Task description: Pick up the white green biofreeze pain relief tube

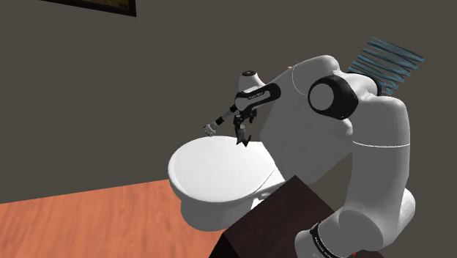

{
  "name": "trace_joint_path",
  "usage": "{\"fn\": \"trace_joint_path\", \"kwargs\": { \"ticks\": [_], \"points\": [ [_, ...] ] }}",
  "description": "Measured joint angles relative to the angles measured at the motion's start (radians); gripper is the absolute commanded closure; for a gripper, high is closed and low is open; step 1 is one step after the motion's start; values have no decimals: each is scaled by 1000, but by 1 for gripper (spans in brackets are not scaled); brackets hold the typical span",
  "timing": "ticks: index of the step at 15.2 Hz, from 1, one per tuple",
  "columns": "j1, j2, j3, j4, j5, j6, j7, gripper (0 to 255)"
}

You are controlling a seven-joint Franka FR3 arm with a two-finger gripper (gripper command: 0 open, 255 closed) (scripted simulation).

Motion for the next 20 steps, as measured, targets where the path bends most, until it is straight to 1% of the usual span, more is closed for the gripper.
{"fn": "trace_joint_path", "kwargs": {
  "ticks": [3,10,11,20],
  "points": [
    [-9,96,-9,91,-5,2,-4,0],
    [-11,176,-13,131,-9,40,8,0],
    [-11,181,-13,135,-9,42,7,255],
    [-12,181,-13,134,-9,45,8,255]
  ]
}}
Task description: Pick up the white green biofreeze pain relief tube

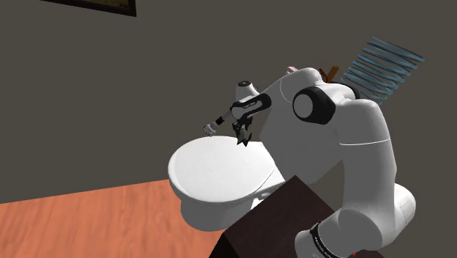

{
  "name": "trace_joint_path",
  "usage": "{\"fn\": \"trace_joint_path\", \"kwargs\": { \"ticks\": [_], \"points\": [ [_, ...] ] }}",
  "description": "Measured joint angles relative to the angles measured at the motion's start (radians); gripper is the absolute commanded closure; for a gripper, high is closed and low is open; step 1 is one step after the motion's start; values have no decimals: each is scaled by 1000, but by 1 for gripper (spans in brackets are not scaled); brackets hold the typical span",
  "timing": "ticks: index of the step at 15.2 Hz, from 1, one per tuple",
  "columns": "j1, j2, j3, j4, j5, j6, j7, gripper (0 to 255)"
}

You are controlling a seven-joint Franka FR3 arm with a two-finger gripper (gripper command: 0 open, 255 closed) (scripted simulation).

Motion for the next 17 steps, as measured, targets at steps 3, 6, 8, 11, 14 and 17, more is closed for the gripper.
{"fn": "trace_joint_path", "kwargs": {
  "ticks": [3,6,8,11,14,17],
  "points": [
    [-1,-9,0,-5,0,-5,-2,255],
    [-1,-38,1,-13,2,-25,-10,255],
    [0,-61,1,-24,2,-37,-13,255],
    [-1,-87,3,-23,5,-63,-20,255],
    [0,-115,4,-26,7,-89,-27,255],
    [0,-138,4,-29,9,-107,-34,255]
  ]
}}
